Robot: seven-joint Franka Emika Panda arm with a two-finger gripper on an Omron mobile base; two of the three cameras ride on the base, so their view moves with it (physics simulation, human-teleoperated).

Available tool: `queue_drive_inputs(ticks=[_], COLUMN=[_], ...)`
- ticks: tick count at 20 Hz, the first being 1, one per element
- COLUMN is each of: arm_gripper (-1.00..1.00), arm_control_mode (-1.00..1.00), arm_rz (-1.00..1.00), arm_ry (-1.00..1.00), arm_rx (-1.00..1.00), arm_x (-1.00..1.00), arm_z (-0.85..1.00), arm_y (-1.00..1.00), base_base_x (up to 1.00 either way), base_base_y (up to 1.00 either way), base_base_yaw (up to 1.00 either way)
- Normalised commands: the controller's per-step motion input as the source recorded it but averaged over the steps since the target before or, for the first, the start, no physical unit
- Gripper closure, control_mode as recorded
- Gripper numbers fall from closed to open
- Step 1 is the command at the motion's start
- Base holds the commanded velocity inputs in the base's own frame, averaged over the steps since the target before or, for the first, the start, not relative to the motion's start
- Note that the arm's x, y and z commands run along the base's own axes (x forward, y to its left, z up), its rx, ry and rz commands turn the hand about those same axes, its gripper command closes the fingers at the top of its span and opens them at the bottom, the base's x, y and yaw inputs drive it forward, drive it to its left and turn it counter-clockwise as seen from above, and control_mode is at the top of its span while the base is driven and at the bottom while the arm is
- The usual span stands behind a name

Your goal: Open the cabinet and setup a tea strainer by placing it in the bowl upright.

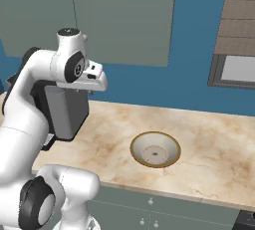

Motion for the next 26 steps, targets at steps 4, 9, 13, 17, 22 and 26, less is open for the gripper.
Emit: queue_drive_inputs(ticks=[4, 9, 13, 17, 22, 26], arm_gripper=[-1.00, -1.00, -1.00, -1.00, -1.00, -1.00], arm_control_mode=[-1.00, -1.00, -1.00, -1.00, -1.00, -1.00], arm_rz=[0.02, 0.00, -0.02, -0.09, -0.10, 0.00], arm_ry=[0.00, -0.23, -0.38, -0.33, -0.33, -0.11], arm_rx=[0.00, -0.09, 0.00, 0.09, 0.11, 0.10], arm_x=[0.01, -0.15, -0.05, 0.00, 0.00, 0.00], arm_z=[0.08, 0.36, 0.95, 1.00, 1.00, 0.48], arm_y=[0.03, 0.01, -0.15, -0.13, -0.03, 0.14], base_base_x=[0.00, 0.00, 0.00, 0.00, 0.00, 0.00], base_base_y=[0.00, 0.00, 0.00, 0.00, 0.00, 0.00], base_base_yaw=[0.00, 0.00, 0.00, 0.00, 0.00, 0.00])
